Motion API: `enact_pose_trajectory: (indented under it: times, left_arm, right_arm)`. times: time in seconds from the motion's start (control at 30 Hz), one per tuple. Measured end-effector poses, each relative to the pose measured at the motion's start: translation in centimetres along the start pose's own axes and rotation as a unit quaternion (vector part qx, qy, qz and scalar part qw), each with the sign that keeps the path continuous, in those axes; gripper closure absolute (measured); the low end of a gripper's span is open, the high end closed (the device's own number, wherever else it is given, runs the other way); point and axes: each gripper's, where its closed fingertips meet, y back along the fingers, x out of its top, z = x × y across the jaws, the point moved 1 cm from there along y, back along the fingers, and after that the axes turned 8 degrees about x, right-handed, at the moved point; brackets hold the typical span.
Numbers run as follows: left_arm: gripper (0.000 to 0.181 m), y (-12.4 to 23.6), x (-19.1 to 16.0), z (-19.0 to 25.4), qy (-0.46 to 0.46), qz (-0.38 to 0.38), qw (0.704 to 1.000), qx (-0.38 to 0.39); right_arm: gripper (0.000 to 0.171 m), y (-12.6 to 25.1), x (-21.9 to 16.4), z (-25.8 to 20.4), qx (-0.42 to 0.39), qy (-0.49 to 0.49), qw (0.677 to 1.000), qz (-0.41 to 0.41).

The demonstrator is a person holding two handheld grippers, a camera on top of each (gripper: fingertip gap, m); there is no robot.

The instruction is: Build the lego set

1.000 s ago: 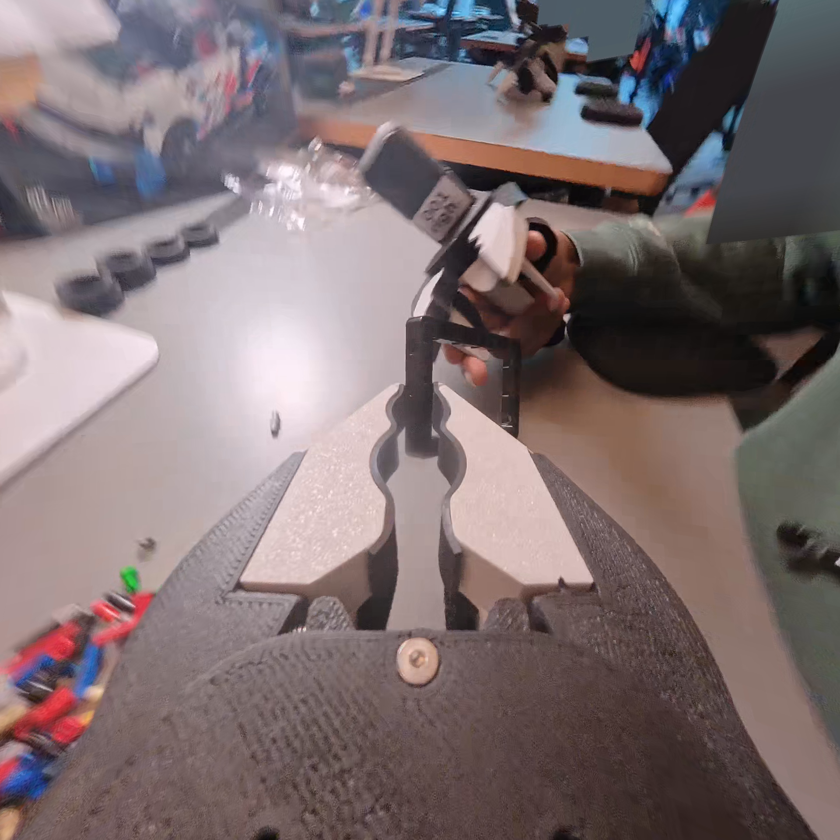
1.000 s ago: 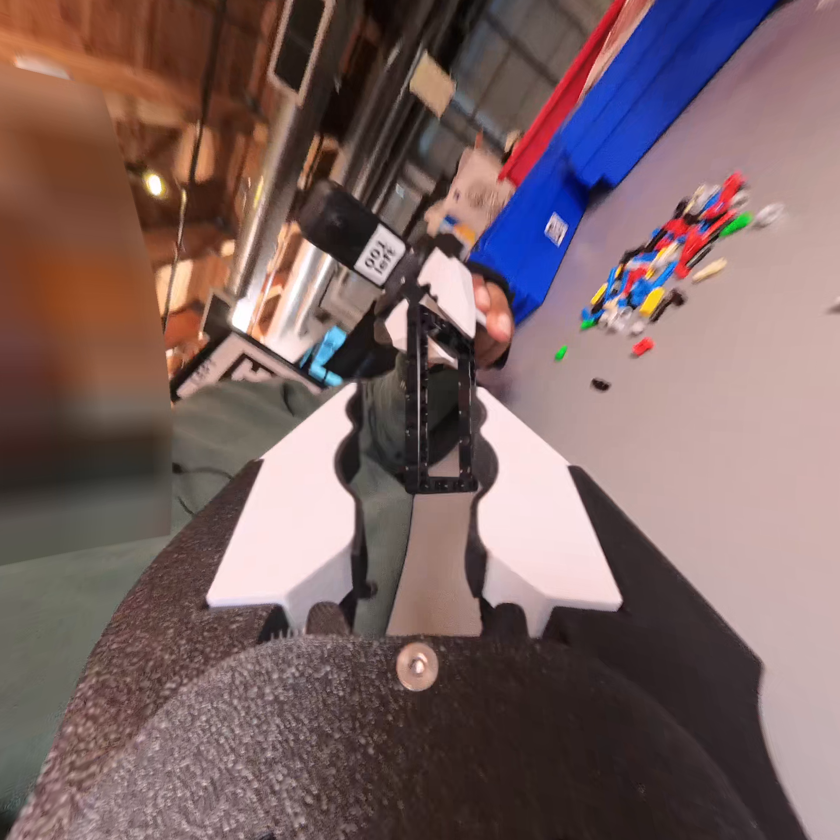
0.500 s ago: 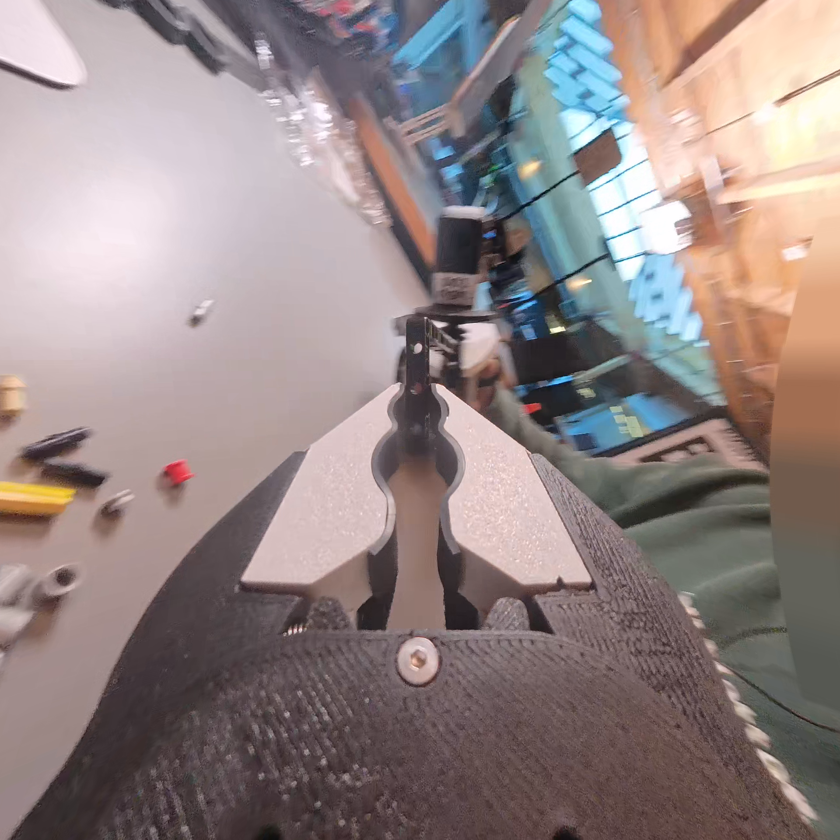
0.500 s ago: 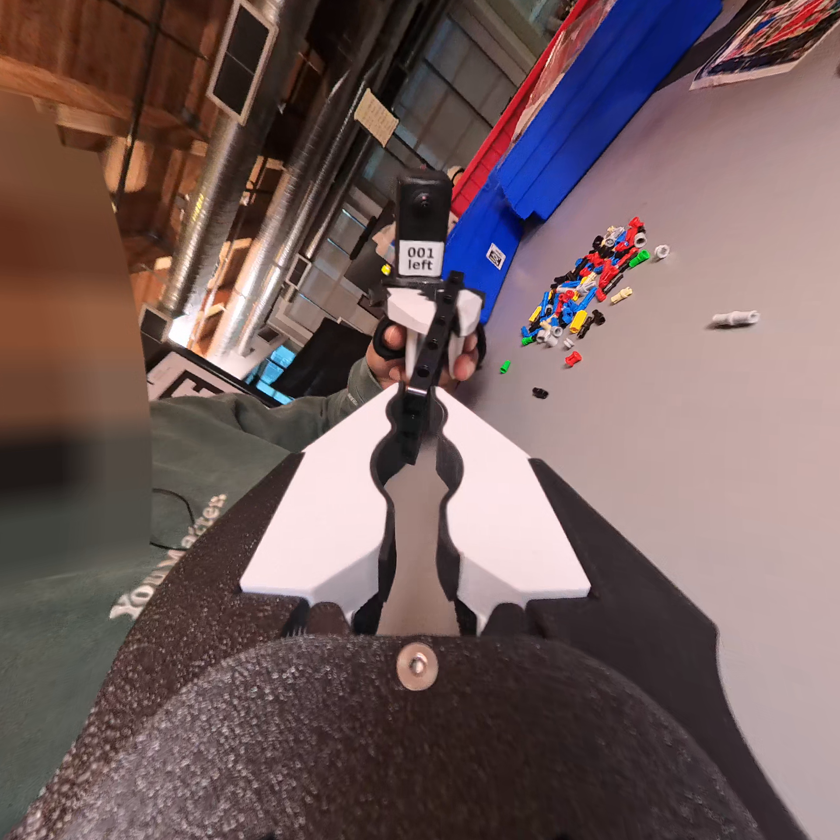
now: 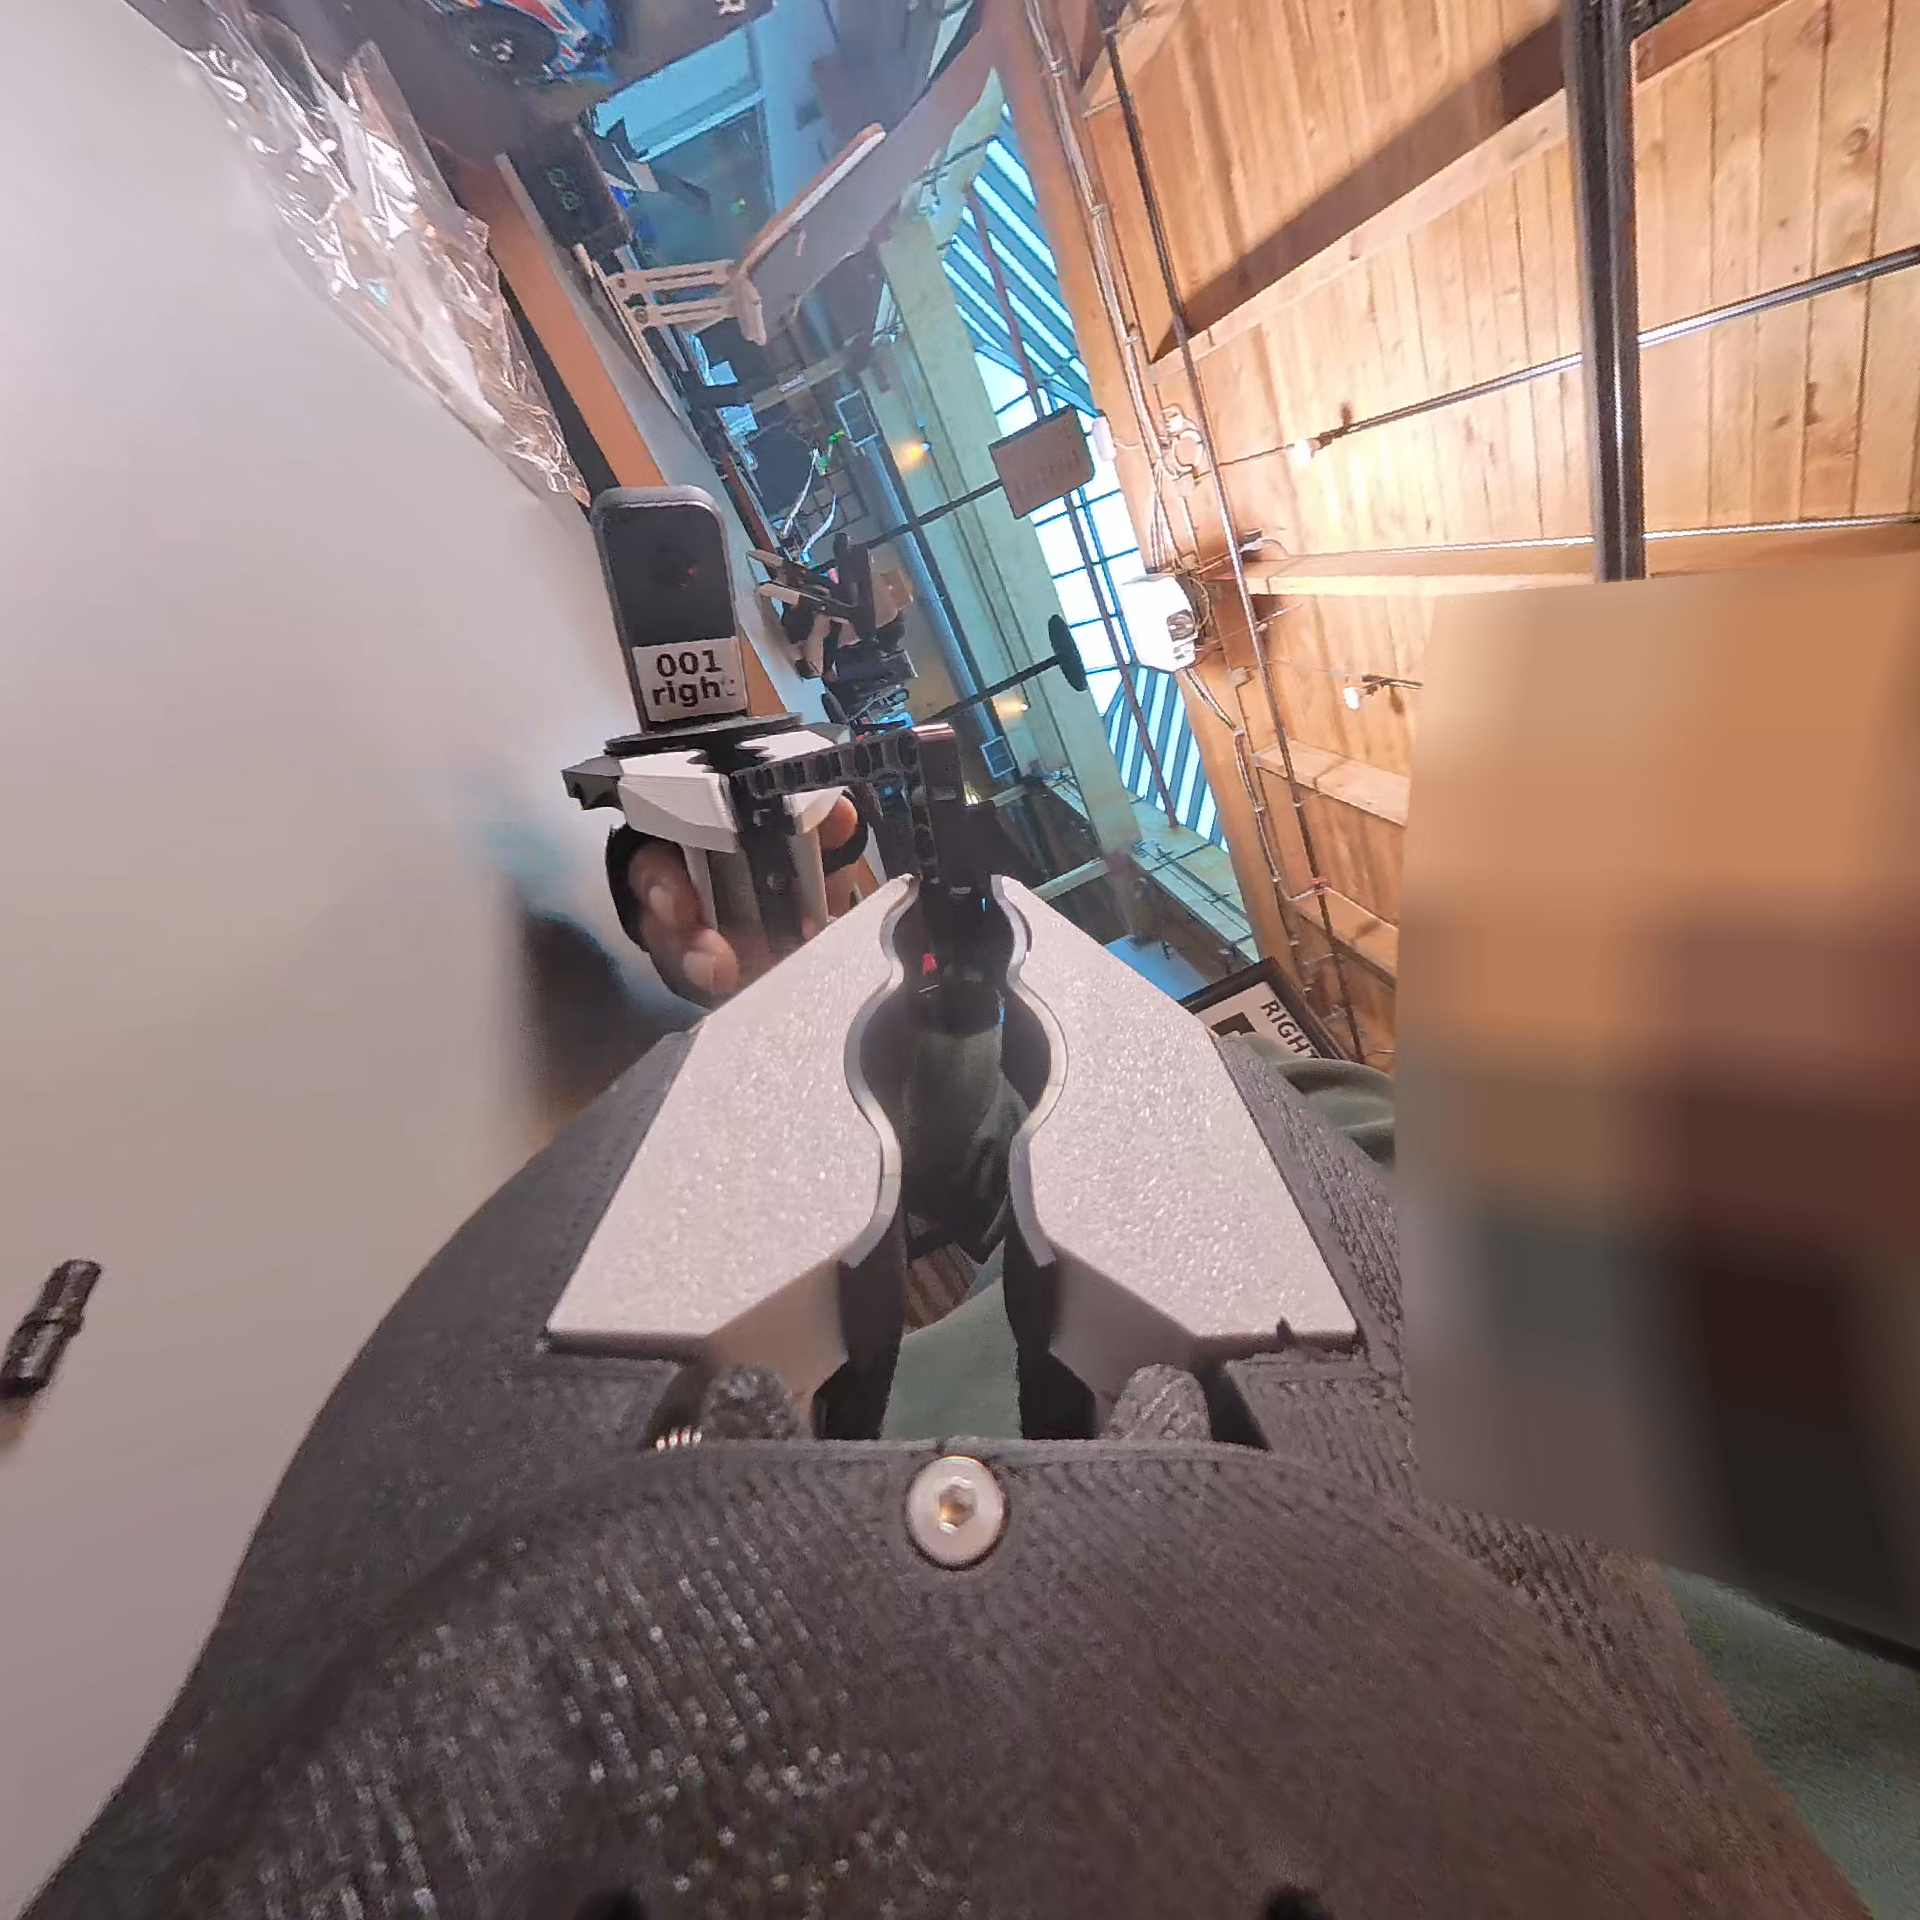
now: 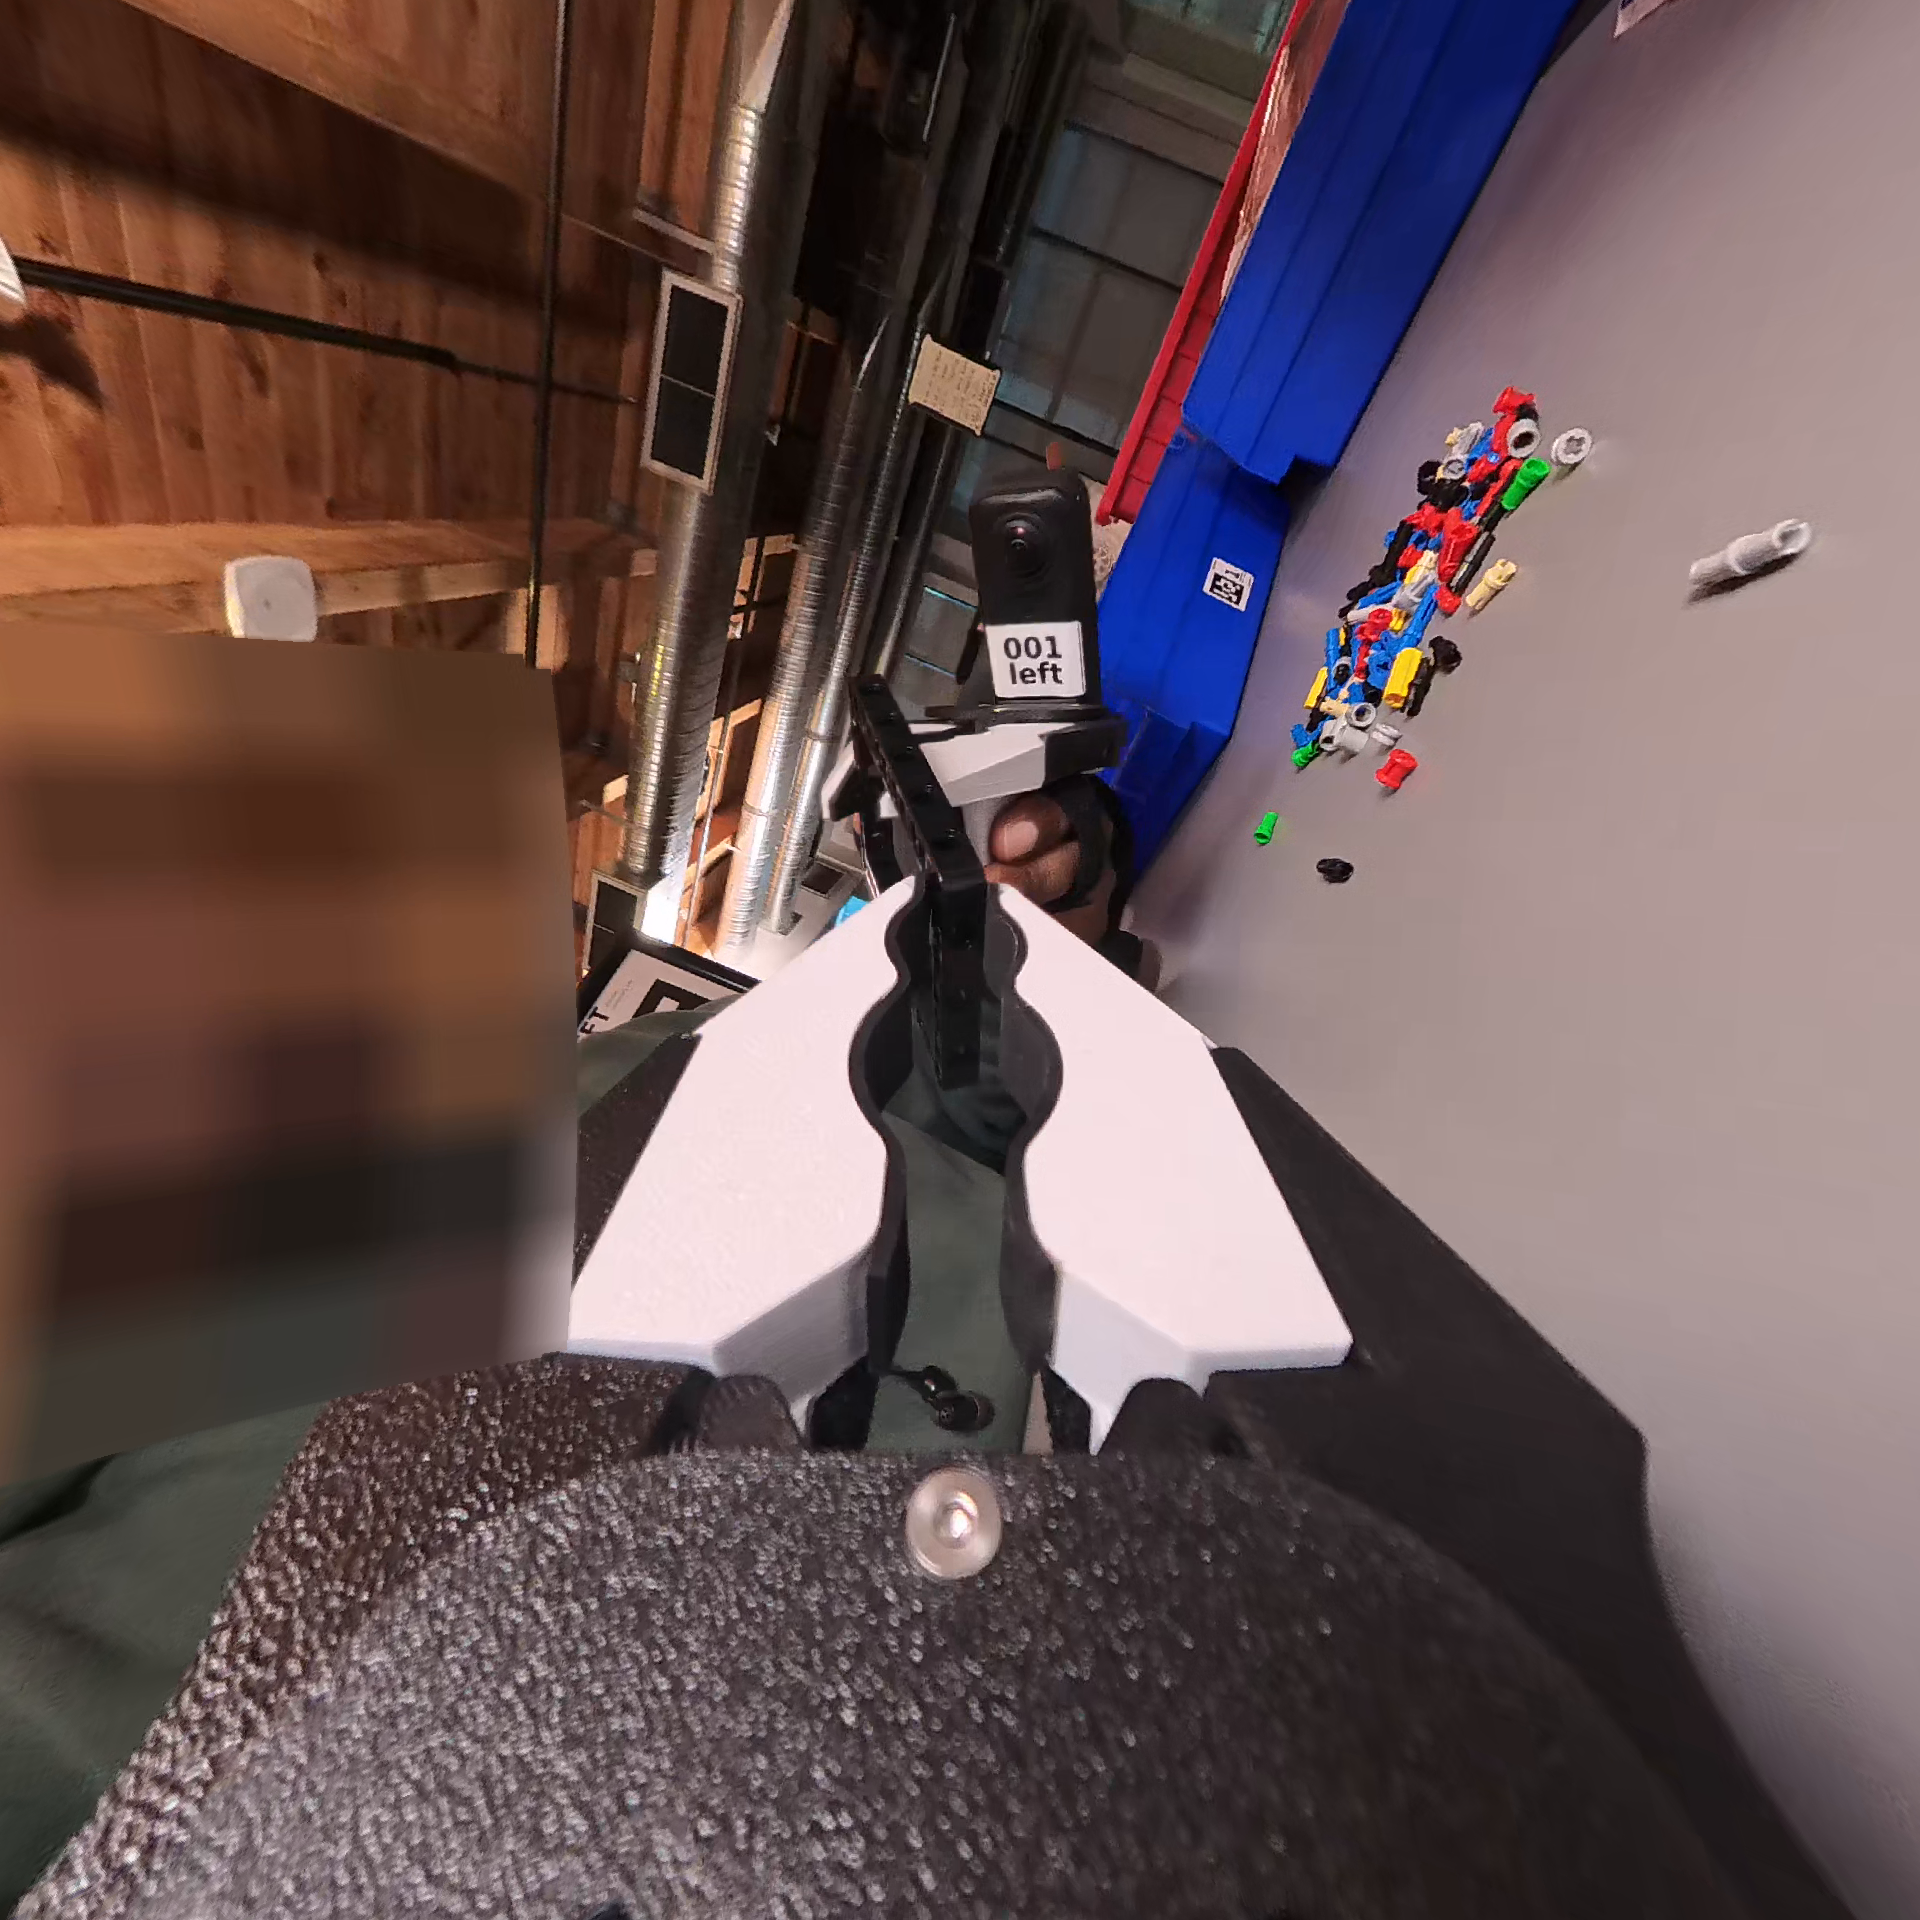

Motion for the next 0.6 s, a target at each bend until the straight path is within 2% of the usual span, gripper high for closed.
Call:
enact_pose_trajectory:
  times: [0.4, 0.6]
  left_arm:
    - [0.173, 0.2, 0.1, -0.2, -0.016, -0.001, 1.0, 0.001]
    - [0.174, 0.3, -0.6, 0.6, -0.113, -0.033, 0.993, -0.015]
  right_arm:
    - [0.165, 0.0, -0.1, -0.3, 0.008, 0.02, 1.0, -0.01]
    - [0.161, -0.5, -0.7, -1.9, 0.02, 0.1, 0.994, -0.046]
